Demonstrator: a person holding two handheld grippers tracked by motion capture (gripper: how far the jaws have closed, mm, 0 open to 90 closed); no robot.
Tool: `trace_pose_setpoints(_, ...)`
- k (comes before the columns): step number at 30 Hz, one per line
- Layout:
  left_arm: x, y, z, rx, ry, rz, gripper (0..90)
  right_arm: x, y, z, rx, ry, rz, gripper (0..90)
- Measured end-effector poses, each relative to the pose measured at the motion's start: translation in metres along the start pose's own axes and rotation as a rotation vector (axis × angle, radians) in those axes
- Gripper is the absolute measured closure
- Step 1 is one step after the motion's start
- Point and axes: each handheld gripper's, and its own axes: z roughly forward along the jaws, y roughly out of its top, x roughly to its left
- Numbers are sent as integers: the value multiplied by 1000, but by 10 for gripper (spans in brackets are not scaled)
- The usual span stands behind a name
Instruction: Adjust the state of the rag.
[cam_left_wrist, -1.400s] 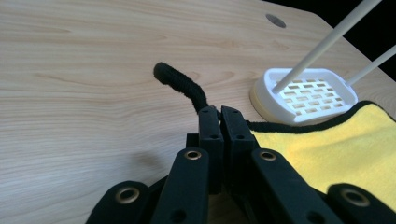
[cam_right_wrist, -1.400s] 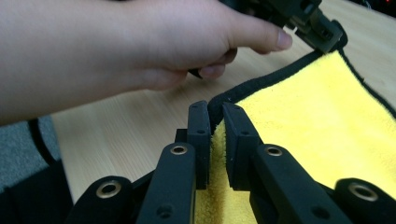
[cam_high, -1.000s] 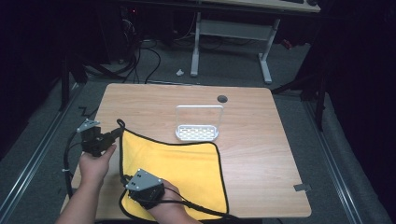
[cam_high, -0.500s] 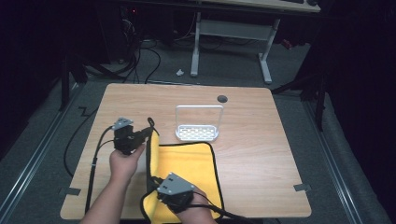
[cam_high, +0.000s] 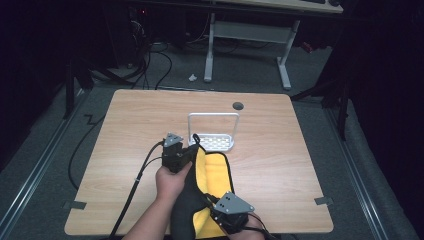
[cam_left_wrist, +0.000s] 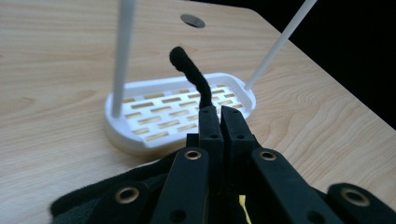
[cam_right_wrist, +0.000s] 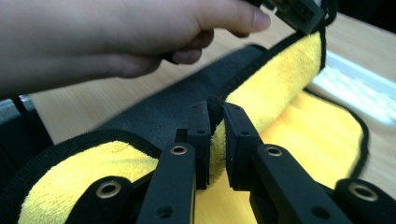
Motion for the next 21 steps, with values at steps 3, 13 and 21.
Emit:
trace_pose_setpoints(3, -5, -1, 14, 25, 19, -7, 879, -7, -10, -1, 22, -11, 16, 825)
trace_pose_setpoints(13, -27, -1, 41, 64, 0, 6, 875, -23, -36, -15, 57, -56, 47, 814)
trace_pose_setpoints(21, -39, -2, 51, 77, -32, 4, 872, -29, -46, -27, 55, -71, 79, 808)
